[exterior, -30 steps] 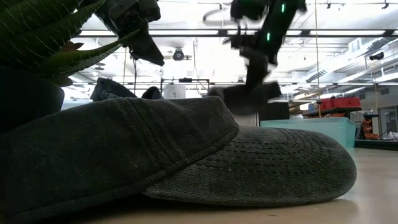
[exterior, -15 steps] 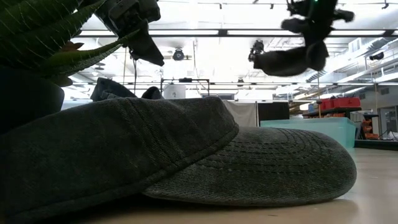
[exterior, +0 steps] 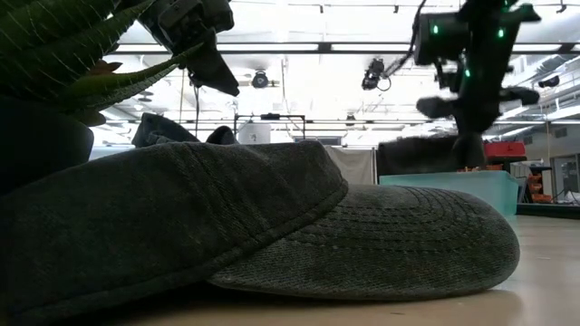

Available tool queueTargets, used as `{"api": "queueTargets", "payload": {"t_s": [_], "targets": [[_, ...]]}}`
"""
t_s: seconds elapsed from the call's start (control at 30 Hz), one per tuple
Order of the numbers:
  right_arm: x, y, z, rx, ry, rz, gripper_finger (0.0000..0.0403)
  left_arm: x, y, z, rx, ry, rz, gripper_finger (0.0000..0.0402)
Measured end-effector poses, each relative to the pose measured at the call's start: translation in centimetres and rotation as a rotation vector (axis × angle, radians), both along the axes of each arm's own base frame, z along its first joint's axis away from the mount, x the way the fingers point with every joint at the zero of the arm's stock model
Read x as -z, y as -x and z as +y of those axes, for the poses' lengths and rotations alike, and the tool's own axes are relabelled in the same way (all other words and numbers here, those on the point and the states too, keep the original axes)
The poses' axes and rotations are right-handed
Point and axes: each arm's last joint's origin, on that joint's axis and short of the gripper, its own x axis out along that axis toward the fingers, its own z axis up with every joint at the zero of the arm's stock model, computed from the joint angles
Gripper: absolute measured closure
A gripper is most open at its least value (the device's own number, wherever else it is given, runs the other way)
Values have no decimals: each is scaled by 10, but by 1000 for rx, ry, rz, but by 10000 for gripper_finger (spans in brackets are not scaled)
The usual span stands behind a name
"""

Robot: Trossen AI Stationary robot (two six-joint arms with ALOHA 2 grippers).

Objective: Pick & Place hat
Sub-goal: Put the top black cap into the green bin, then put the right black cap into the green bin

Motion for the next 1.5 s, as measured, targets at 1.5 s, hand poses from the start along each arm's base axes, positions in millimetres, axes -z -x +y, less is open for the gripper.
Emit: {"api": "queueTargets", "payload": {"t_s": [1.5], "targets": [[-104, 0, 67, -402, -961, -27, 262, 0, 0, 0, -1, 2, -1, 262]]}}
